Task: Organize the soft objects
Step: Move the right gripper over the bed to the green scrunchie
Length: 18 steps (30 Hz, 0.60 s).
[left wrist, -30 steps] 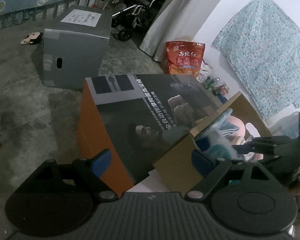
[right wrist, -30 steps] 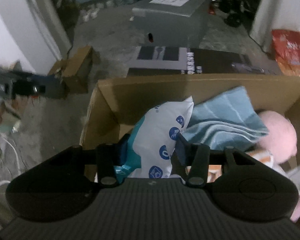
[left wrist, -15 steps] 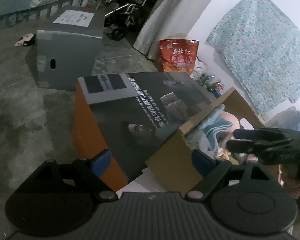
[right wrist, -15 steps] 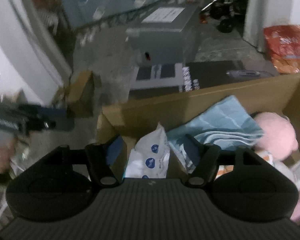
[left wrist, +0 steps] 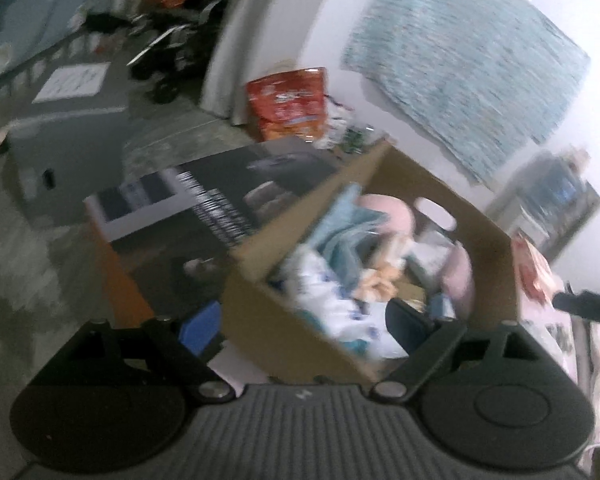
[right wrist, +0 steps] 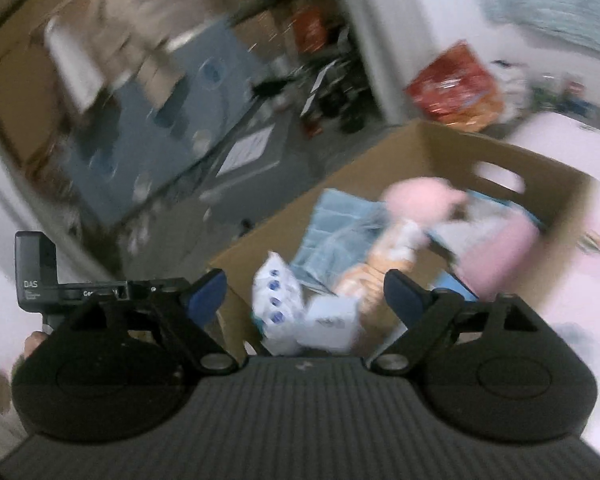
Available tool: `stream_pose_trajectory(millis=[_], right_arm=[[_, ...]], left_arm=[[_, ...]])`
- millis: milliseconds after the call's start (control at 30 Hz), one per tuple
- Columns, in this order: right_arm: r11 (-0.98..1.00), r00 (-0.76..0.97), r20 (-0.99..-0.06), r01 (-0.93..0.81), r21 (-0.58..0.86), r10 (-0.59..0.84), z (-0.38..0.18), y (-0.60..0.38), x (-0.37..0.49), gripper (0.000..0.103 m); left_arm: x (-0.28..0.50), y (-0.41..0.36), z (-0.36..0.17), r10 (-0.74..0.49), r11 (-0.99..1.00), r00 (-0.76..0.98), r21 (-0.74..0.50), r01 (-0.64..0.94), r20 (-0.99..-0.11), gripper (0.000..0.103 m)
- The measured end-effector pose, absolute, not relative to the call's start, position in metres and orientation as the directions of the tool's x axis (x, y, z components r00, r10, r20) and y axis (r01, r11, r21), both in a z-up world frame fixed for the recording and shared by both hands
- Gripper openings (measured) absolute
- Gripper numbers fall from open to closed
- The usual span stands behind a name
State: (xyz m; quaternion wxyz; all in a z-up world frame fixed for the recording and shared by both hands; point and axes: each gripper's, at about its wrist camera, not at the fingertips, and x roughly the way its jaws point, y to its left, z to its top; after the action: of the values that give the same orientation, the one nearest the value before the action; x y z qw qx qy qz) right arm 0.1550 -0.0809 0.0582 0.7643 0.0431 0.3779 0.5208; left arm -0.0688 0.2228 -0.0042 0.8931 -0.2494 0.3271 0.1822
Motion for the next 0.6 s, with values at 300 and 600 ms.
stream_pose_trajectory(millis=[300, 600], right_arm=[[0.649, 0.434, -0.483, -0.508, 0.566, 0.760, 0.009, -0.234, 0.105, 0.088], [0.755, 0.622, -0.472, -0.326, 0.569, 0.624, -0.019, -0.331, 0.091, 0.089]], left_arm=[[-0.007, 0.139, 0.022, 0.009, 0.950, 0.751, -0.229, -0.213, -0.661, 0.095], [0.062, 0.043, 0.034, -0.141, 0.987, 0.695, -0.156, 0.042, -0.705, 0.095]])
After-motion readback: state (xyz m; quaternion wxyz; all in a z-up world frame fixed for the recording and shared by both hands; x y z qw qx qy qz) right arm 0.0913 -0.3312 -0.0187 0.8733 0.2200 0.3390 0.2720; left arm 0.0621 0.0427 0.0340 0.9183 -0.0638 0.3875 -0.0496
